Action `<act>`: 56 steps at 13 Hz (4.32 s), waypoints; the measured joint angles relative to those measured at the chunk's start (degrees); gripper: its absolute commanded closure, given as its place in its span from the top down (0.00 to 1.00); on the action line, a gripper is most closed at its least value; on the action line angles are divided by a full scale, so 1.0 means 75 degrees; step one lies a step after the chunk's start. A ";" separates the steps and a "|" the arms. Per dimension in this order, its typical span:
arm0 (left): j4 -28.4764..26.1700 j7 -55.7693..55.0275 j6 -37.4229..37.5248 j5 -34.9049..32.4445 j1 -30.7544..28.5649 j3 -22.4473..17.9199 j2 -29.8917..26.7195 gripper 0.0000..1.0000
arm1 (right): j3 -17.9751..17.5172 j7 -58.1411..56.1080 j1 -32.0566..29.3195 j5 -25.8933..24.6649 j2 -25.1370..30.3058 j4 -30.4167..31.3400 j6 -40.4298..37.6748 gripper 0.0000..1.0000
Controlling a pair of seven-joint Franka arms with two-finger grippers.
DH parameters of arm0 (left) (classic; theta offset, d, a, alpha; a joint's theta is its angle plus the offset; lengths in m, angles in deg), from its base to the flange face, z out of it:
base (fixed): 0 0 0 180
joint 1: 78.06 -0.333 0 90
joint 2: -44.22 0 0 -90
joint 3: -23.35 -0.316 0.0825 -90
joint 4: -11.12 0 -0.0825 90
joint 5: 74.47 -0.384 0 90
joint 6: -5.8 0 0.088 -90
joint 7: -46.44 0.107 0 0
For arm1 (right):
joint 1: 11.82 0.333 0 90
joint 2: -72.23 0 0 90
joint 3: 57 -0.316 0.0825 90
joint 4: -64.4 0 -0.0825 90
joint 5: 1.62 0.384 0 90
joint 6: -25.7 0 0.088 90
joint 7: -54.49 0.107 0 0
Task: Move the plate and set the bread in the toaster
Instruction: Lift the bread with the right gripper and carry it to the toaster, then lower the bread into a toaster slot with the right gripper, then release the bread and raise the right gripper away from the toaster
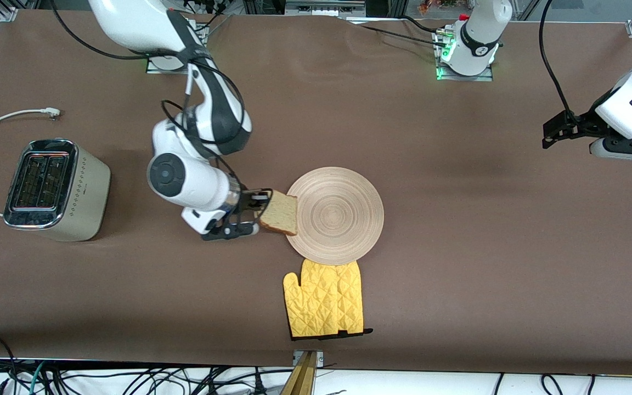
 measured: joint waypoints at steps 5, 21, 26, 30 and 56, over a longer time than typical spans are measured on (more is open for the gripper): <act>0.0003 0.0000 0.0000 0.0000 0.0000 0.0000 0.0000 1.00 | 0.1271 -0.1084 -0.0005 -0.1595 0.0650 -0.0627 -0.2391 0.00; 0.0011 0.0000 0.0146 0.0000 -0.0015 -0.0005 0.0000 1.00 | 0.4791 -0.4605 -0.0788 -0.3649 0.0511 -0.0284 -0.3226 0.00; 0.0014 0.0000 0.0149 0.0000 -0.0021 -0.0022 0.0000 1.00 | 0.4769 -0.4626 -0.0779 -0.3649 0.0133 -0.0282 -0.2917 0.00; 0.0017 0.0000 0.0149 0.0000 -0.0027 -0.0024 -0.0001 1.00 | 0.4719 -0.4626 -0.0766 -0.3506 -0.0055 -0.0280 -0.2787 0.00; 0.0030 0.0000 0.0158 0.0000 -0.0037 -0.0067 -0.0001 1.00 | 0.4772 -0.4575 -0.0682 -0.1106 0.0289 -0.0714 -0.3118 1.00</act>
